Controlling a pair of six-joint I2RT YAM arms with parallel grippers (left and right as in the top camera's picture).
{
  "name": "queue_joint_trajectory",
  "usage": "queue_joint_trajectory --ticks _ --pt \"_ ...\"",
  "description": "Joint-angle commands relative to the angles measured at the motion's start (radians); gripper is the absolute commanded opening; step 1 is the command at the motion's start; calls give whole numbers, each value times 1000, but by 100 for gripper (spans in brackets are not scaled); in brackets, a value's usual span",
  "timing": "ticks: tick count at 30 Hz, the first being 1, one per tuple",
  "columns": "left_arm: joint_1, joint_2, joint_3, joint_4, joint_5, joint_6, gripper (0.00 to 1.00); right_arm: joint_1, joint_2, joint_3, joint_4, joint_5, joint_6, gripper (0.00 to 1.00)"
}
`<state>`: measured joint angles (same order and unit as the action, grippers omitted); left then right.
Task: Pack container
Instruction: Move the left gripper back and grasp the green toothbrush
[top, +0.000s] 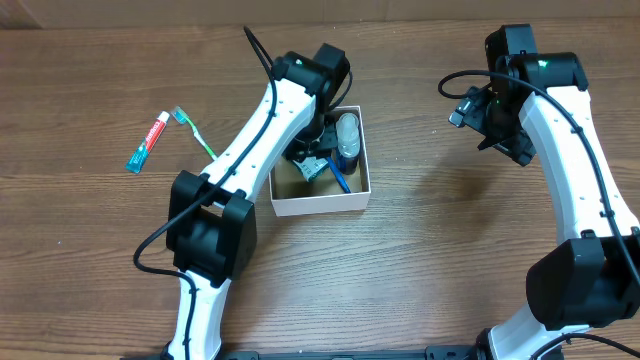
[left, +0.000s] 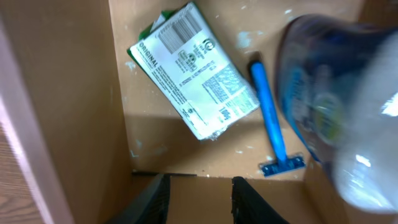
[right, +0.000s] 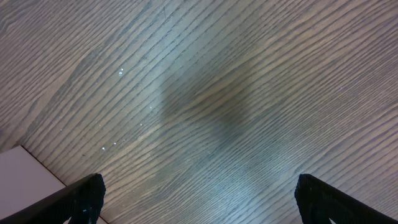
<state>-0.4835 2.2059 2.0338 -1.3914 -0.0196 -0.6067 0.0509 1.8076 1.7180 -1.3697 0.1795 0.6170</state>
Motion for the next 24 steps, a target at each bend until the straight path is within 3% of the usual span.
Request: queue_joint_trajectory --ticks 1,3,5,9,16,20,24 --pt "8 -120 87 -18 6 61 44 -5 -12 3 5 -1 5 100" --pt "13 -170 111 -29 -26 77 68 -5 -12 3 5 -1 5 100" --pt "36 -227 129 -52 -102 96 86 -5 -12 3 5 -1 5 100" --pt "150 -300 129 -99 -179 159 100 -5 -12 3 5 -1 5 100" --pt "460 -269 96 -98 -113 171 98 -5 -12 3 5 -1 5 100" --pt "491 -185 73 -77 -113 18 95 -5 -12 3 5 -2 5 100" --pt "491 -32 73 -45 -65 -37 95 -5 -12 3 5 -1 5 100"
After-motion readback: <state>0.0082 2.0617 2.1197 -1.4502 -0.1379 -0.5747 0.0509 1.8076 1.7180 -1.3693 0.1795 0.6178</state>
